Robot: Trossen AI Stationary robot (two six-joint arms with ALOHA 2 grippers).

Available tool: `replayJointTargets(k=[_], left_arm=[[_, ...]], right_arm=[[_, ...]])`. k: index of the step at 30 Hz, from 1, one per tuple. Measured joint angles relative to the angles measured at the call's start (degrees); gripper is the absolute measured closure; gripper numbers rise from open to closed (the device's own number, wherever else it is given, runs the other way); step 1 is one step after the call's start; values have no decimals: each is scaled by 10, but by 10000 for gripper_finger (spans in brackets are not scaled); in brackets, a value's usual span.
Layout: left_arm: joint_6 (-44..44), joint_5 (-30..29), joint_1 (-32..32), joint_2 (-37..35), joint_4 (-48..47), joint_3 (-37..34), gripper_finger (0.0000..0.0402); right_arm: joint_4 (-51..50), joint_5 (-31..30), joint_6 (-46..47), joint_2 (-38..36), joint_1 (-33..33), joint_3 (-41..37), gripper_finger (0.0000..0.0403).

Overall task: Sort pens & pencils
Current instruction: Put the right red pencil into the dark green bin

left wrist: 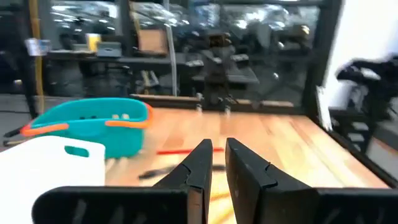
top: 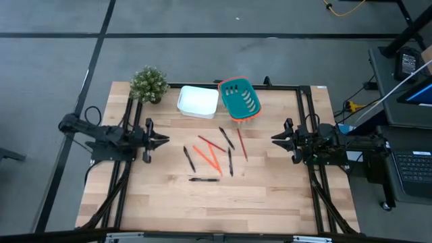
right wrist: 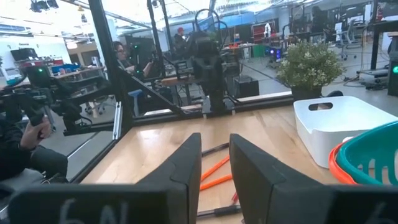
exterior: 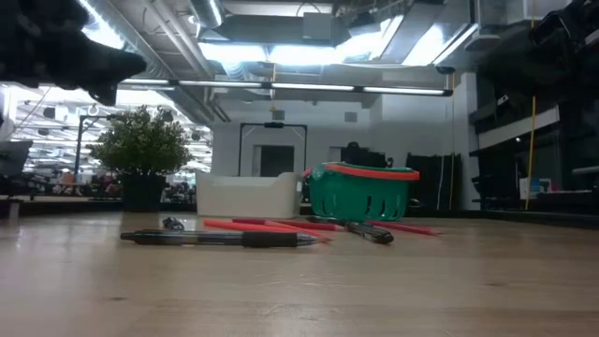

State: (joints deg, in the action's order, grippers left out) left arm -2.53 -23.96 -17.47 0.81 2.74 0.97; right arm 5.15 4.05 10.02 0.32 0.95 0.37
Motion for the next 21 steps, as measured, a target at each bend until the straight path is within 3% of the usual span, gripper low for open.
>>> replayJointTargets(k=[3,9,21], left_arm=[[13,34,39,8,8,-5,360],[-29,36,92,7,7,-5,360],[-1,36,105,7,7,-5,360]], right_arm=[[1,0,0,0,0,0,318],[1,0,3,0,0,0,318],[1,0,32,0,0,0,318]])
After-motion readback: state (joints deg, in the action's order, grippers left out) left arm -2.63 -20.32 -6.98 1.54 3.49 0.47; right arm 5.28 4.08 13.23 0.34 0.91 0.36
